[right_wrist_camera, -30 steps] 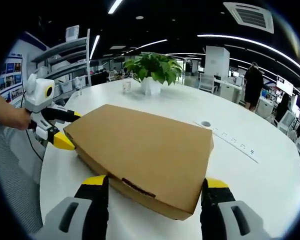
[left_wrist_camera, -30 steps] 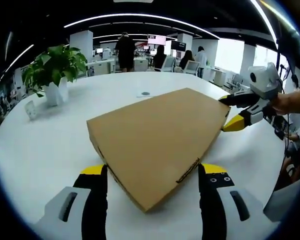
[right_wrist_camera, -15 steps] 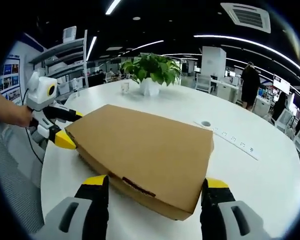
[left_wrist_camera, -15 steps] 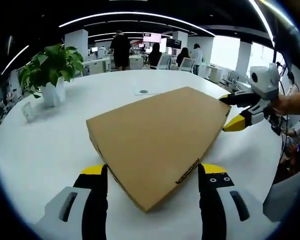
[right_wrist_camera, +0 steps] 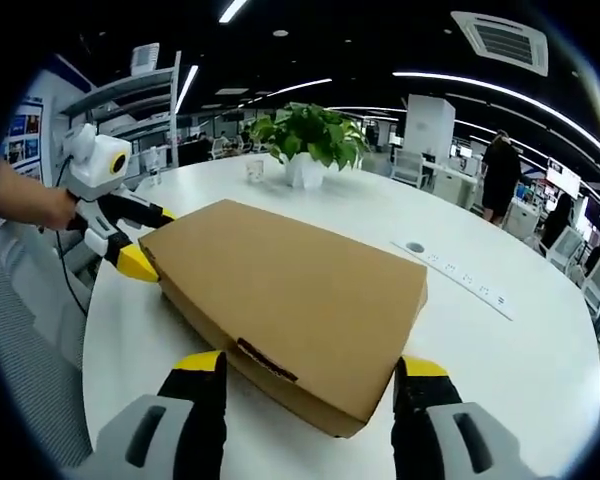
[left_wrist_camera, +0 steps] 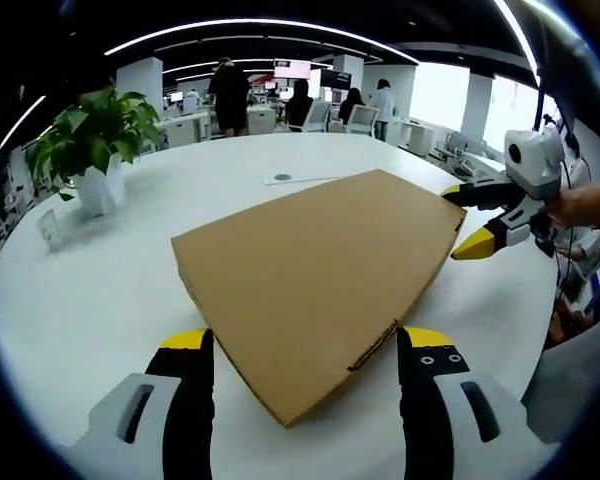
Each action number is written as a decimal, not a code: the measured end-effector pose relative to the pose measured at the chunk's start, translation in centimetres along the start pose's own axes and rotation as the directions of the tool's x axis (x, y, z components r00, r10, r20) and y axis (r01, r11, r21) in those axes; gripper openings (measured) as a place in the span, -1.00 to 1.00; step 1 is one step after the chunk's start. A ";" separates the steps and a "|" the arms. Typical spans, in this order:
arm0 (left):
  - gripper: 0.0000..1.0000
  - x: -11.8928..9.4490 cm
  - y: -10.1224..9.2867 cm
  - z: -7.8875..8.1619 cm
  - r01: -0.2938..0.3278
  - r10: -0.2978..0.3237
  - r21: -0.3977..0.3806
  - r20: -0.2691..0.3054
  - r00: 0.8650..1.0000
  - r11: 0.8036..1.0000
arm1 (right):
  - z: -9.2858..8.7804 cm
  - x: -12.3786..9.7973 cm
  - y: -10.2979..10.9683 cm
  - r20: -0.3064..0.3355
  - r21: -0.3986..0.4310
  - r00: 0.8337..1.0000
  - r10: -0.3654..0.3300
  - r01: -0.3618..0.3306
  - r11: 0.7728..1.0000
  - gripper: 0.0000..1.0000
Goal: Operate the shoe box by opening the lid, removing the specified soft item, and placing it in the target area until the item is outside and the box remains undamaged.
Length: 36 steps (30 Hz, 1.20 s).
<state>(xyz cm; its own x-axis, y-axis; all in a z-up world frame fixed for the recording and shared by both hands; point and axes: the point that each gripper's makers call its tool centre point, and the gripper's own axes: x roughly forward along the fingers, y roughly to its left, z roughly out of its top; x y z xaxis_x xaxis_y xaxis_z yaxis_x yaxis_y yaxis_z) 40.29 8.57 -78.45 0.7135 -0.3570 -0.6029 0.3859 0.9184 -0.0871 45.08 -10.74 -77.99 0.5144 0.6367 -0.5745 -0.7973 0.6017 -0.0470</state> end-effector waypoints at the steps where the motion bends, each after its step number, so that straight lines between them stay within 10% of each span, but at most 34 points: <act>1: 0.54 0.0 0.1 0.0 0.004 -0.004 0.002 0.001 1.000 1.000 | 0.0 -0.1 0.1 0.001 0.001 1.000 -0.005 0.005 1.000 0.28; 36: 0.53 -2.5 3.1 -1.5 0.153 -0.148 0.099 -0.061 0.987 0.983 | -0.2 -1.0 5.4 -0.005 0.025 0.997 -0.073 0.073 0.997 0.04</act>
<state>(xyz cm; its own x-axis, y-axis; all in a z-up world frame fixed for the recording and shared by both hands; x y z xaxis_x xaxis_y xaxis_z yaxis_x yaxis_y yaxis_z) 38.82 12.56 -78.46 0.6114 -0.4777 -0.6309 0.5470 0.8312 -0.0994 40.15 -8.22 -77.87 0.5697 0.5887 -0.5735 -0.7495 0.6584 -0.0687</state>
